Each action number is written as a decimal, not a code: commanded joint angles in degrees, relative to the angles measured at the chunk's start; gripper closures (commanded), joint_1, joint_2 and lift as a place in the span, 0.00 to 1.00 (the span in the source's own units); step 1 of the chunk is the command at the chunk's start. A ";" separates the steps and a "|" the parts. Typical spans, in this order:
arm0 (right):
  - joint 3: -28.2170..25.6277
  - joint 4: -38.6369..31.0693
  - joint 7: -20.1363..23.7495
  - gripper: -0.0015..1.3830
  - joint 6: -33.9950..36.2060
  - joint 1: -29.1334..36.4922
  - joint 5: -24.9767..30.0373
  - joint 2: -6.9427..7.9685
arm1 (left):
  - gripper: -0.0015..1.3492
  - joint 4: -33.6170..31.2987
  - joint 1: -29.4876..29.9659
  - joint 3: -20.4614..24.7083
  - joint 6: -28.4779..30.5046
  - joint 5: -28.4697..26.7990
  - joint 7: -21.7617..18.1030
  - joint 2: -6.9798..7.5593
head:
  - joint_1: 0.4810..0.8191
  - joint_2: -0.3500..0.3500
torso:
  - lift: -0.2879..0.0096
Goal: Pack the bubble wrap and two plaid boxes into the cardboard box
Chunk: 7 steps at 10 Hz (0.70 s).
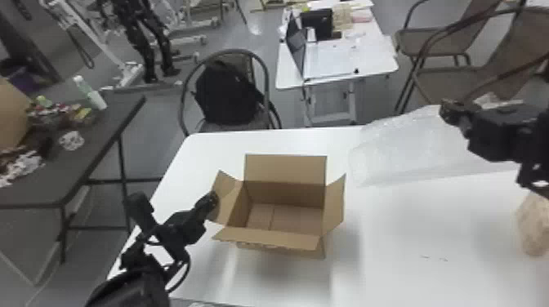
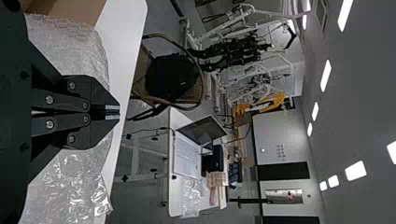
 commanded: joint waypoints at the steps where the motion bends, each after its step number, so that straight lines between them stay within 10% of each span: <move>1: -1.08 -4.40 -1.89 0.89 2.64 -1.71 -3.59 -0.25 | 0.89 0.24 -0.32 -0.55 -0.12 -0.05 0.22 0.00 | 0.63 0.91 | 0.80; 7: 3.23 6.32 -4.27 0.89 4.04 -7.42 -21.00 0.80 | 0.89 0.86 -1.29 -2.66 -0.21 -0.05 0.92 0.97 | 0.54 0.95 | 0.80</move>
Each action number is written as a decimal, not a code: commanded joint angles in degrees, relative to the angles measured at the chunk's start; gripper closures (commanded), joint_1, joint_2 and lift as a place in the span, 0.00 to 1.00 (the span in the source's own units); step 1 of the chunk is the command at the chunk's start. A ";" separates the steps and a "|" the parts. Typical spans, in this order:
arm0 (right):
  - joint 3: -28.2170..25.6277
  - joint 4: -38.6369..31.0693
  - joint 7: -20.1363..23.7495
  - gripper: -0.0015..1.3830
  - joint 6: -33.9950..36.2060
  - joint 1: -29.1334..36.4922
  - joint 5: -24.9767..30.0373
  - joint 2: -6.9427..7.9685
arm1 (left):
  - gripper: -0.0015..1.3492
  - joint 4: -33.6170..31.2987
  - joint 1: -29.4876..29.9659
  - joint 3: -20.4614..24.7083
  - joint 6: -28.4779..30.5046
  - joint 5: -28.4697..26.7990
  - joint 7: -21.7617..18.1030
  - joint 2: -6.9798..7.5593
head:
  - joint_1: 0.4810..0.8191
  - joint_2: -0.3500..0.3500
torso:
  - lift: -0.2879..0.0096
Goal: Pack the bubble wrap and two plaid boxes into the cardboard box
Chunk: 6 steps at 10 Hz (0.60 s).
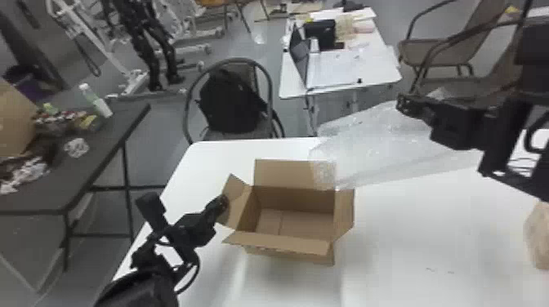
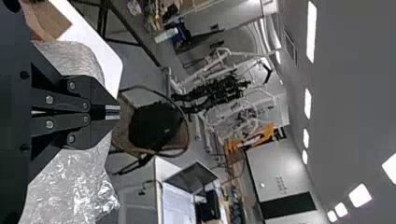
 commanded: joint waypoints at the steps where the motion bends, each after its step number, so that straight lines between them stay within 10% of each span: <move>1: 1.18 7.23 2.76 0.89 0.51 -1.69 -6.08 0.11 | 0.89 -0.01 0.12 -0.09 0.08 0.00 0.04 0.02 | 0.56 0.98 | 0.80; 6: 11.56 27.97 19.55 0.89 -11.17 -11.36 -2.65 1.96 | 0.89 0.08 -0.05 -1.06 0.52 -0.17 0.92 0.11 | 0.63 1.00 | 0.80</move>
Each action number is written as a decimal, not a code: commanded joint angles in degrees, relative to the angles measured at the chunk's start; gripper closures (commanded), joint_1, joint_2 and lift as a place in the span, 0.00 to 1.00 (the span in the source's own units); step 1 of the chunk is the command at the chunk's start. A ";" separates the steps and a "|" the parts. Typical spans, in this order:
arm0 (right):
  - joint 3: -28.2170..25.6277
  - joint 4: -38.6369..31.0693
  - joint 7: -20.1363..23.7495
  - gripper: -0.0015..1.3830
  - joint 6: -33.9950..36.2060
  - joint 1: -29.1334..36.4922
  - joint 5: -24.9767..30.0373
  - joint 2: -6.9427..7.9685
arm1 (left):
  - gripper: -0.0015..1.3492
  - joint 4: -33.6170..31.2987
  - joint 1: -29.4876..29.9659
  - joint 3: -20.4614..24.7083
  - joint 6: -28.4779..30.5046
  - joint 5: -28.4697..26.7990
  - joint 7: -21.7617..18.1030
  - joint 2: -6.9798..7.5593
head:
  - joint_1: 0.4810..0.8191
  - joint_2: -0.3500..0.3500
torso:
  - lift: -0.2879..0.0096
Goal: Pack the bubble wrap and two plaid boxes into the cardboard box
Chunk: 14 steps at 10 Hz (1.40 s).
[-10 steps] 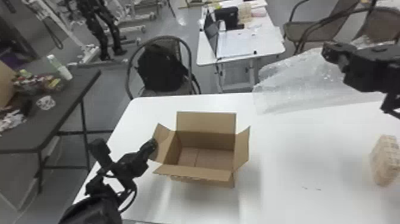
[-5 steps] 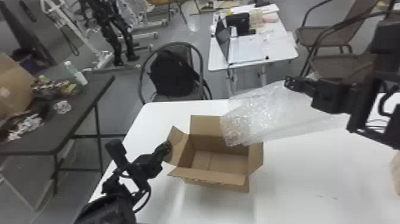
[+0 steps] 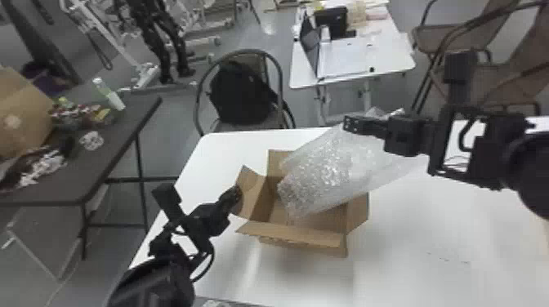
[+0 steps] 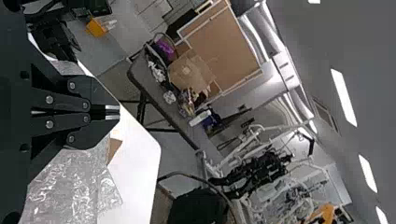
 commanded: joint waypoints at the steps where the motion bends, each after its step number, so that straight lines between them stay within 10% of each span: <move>1: 2.97 4.17 0.34 0.89 -3.86 -2.66 -2.43 0.94 | 0.89 0.24 -0.28 -1.04 0.28 -0.25 0.37 0.04 | 0.63 1.00 | 0.80; 5: 5.26 4.26 -6.25 0.93 -11.86 -2.31 -11.92 2.35 | 0.89 0.42 -0.28 -2.53 0.98 -0.25 0.72 1.53 | 0.51 1.00 | 0.80; 9: 18.79 23.25 -1.94 0.93 -14.59 -6.09 -40.14 3.67 | 0.89 1.21 -0.28 -4.82 1.34 0.10 1.86 2.76 | 0.57 1.00 | 0.80; 14: 15.28 17.18 -10.73 0.88 -21.62 0.94 -36.89 1.82 | 0.89 1.03 1.48 -4.11 0.63 1.94 2.57 3.03 | 0.63 1.00 | 0.80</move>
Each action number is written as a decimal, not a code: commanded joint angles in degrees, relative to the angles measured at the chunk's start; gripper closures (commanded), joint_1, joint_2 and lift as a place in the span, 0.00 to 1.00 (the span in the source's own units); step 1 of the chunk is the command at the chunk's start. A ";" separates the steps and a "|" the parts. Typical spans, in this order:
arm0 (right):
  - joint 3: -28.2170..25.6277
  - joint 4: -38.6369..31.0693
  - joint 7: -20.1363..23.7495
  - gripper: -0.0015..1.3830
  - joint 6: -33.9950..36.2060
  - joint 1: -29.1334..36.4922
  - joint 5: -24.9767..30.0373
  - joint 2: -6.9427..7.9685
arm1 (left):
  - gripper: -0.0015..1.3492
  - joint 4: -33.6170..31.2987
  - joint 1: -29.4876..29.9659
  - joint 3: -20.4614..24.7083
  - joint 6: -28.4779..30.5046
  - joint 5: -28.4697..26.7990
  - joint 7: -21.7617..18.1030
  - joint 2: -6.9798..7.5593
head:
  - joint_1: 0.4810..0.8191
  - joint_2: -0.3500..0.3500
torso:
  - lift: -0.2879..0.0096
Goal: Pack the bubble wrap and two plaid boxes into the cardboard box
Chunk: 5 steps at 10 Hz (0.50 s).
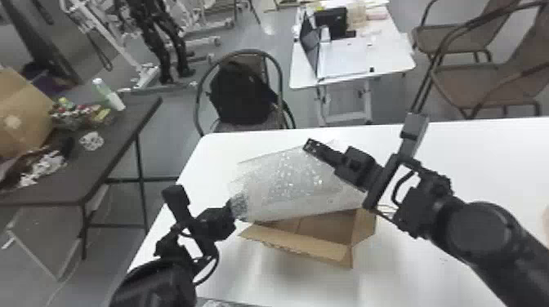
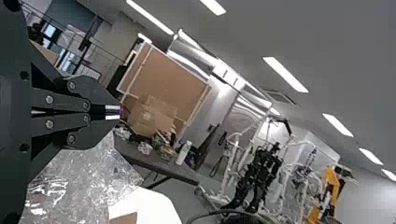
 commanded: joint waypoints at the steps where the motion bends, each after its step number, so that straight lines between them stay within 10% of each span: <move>1: -0.71 0.26 -0.07 0.47 -0.70 1.13 0.01 -0.07 | 0.89 0.00 0.05 -0.13 -0.19 0.07 0.00 -0.07 | 0.63 1.00 | 0.80; 2: -1.42 0.08 0.01 0.07 -0.70 1.57 0.62 0.02 | 0.89 0.00 -0.21 -0.22 -0.36 -0.01 0.09 -0.16 | 0.63 1.00 | 0.80; 5: -13.81 -2.91 7.40 0.12 3.34 1.75 13.98 2.21 | 0.89 0.00 0.05 0.39 -1.06 0.07 0.17 -1.22 | 0.63 1.00 | 0.80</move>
